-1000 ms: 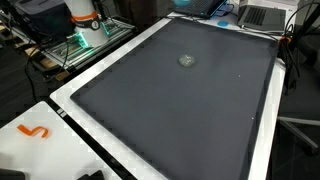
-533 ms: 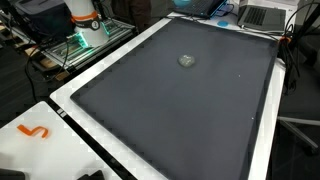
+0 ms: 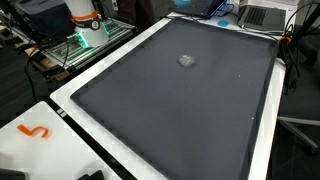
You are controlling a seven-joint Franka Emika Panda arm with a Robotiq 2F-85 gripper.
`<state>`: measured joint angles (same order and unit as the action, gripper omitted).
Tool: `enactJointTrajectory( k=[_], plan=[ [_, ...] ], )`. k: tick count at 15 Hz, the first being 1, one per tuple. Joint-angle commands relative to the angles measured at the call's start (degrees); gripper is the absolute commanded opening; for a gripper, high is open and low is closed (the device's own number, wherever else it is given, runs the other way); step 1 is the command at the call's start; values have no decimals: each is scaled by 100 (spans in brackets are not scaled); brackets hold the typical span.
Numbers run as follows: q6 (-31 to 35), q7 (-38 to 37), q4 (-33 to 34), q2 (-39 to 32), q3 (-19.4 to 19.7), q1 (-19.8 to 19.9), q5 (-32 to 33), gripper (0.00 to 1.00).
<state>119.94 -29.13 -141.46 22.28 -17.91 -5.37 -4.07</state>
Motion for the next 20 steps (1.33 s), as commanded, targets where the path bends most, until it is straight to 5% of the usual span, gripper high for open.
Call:
enactJointTrajectory(
  k=[1, 5, 6, 13, 20],
  plan=[
    [-9, -25, 6, -9, 75, -78, 35, 53],
    [-9, -25, 6, -9, 75, -78, 35, 53],
    [-9, -25, 6, -9, 75, -78, 35, 28],
    [-446, -1007, 1223, -1426, -450, 4, 1657, 28],
    [-1072, -998, 2656, -2938, -204, -630, 3048, 28]
  ],
)
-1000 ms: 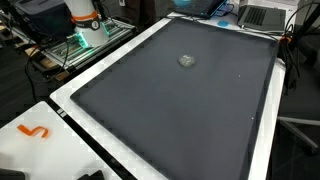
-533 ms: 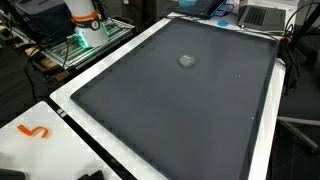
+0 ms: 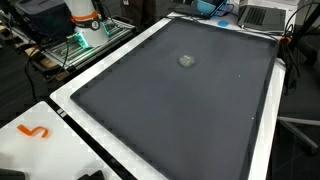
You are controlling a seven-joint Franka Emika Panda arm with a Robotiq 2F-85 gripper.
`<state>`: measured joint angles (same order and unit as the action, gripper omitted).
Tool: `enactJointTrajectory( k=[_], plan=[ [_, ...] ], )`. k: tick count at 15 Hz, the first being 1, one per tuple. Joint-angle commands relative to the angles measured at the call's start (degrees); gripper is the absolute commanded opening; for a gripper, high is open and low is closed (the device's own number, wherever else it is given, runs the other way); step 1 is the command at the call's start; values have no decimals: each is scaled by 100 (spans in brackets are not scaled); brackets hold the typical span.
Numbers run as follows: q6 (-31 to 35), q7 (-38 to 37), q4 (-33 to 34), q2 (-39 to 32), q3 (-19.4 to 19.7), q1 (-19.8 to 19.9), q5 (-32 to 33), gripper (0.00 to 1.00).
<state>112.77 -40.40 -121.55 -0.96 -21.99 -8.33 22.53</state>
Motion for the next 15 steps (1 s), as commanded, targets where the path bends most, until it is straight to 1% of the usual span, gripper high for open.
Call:
enactJointTrajectory(
  k=[1, 7, 11, 15],
  plan=[
    [-413, 223, 840, -780, 271, -432, 483, 28],
    [-642, 855, 1703, -1539, 722, -899, 854, 28],
    [-707, 1248, 2119, -1850, 976, -1063, 890, 28],
    [-668, 1597, 2403, -2067, 1156, -1129, 850, 28]
  ],
)
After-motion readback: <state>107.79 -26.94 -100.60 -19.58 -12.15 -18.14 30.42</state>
